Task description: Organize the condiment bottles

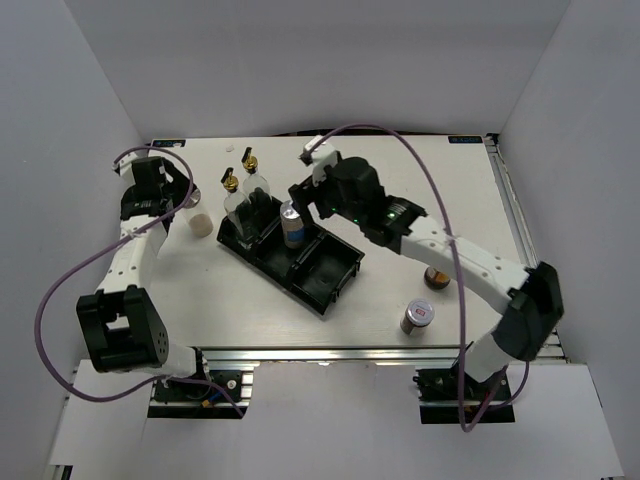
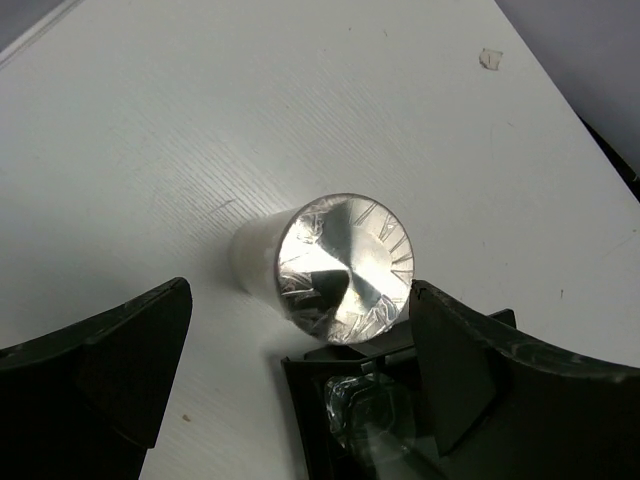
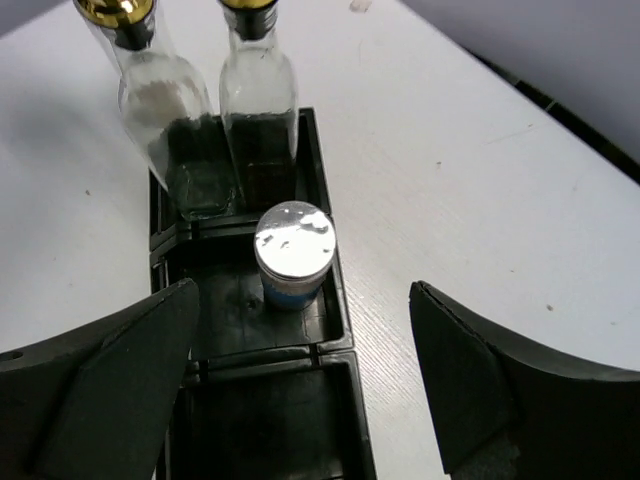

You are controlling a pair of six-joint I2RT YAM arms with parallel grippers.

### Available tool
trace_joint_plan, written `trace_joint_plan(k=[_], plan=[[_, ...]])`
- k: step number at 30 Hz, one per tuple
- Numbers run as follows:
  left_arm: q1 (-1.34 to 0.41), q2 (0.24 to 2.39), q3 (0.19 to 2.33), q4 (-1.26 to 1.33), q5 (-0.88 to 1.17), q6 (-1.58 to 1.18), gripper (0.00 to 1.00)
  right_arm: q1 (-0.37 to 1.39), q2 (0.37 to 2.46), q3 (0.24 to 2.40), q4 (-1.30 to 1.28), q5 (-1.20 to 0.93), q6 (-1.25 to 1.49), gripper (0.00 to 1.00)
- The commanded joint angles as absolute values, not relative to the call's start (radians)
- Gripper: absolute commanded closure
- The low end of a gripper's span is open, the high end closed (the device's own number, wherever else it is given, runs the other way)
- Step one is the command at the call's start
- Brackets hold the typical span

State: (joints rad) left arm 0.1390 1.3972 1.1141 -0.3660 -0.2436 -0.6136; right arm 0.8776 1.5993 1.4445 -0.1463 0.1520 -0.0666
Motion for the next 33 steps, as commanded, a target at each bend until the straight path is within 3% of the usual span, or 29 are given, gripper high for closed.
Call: trace_joint_plan(k=[1, 13, 25, 29, 30, 33], plan=[[0.141, 1.442, 1.173, -0.361, -0.181, -0.603, 0.02, 0.848, 1.490, 1.368, -0.080, 0.141, -0.037, 0.10], [0.127, 1.588, 1.250, -0.376, -0.184, -0.584, 0.02, 0.736, 1.293, 1.145, -0.072, 0.201, 0.032, 0.11], [0.063, 1.674, 1.321, -0.479, -0.279, -0.515, 0.02, 0.701, 1.244, 1.088, -0.087, 0.238, 0.031, 0.11], [0.061, 1.655, 1.324, -0.514, -0.299, -0.511, 0.24, 0.698, 1.230, 1.077, -0.086, 0.253, 0.028, 0.11], [0.060, 1.638, 1.325, -0.520, -0.310, -0.511, 0.36, 0.696, 1.226, 1.072, -0.087, 0.255, 0.028, 0.11], [0.058, 1.602, 1.322, -0.535, -0.336, -0.514, 0.51, 0.696, 1.215, 1.063, -0.083, 0.256, 0.029, 0.11]])
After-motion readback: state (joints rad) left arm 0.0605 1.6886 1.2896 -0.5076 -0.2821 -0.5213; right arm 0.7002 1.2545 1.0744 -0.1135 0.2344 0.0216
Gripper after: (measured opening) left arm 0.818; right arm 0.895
